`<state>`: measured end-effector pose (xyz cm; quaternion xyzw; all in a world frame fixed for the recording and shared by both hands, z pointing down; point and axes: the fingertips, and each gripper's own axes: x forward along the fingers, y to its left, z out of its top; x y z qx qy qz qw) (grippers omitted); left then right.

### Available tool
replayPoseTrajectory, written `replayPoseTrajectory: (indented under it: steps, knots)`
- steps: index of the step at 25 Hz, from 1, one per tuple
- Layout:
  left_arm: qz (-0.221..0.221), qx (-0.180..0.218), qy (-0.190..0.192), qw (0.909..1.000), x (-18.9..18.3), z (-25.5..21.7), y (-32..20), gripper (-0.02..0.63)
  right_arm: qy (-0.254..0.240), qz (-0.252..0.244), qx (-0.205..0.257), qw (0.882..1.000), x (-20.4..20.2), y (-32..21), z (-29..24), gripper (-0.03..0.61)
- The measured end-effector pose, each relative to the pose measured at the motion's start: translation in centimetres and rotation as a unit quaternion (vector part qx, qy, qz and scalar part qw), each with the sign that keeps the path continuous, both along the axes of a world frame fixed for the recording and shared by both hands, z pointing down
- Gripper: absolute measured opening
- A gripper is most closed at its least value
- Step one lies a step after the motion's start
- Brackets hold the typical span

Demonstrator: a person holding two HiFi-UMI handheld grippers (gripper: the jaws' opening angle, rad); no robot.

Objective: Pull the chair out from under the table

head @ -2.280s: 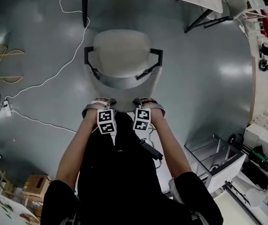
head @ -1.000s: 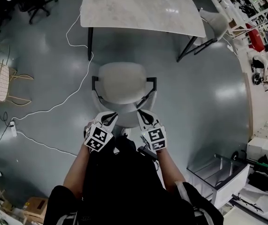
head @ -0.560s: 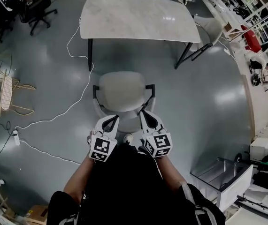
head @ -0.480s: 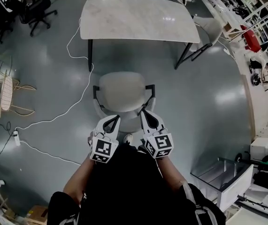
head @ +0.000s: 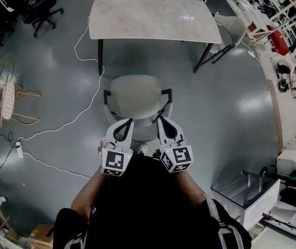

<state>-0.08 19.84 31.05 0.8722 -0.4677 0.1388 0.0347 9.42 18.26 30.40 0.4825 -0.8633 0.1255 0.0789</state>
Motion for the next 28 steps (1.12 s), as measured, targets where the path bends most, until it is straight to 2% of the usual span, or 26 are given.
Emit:
replayPoseTrajectory:
  steps: [3,13,20,28]
  knots:
    - [-0.004,0.011,0.003,0.9999,0.0,-0.4,0.3,0.008,0.004,-0.006,0.002,1.0,-0.5,0.2,0.1,0.015]
    - [-0.009,0.009,0.009,0.9999,-0.3,-0.4,0.7,0.008,0.014,-0.023,0.012,1.0,-1.2,0.2,-0.2,0.015]
    - [-0.026,0.016,0.021,0.9993,-0.8,-1.2,0.5,0.008,0.015,-0.018,0.021,1.0,-1.0,0.1,-0.7,0.015]
    - [-0.017,0.022,0.01,0.9996,-1.1,-1.2,1.0,0.008,0.014,-0.015,0.026,0.999,-1.4,0.4,-0.8,0.015]
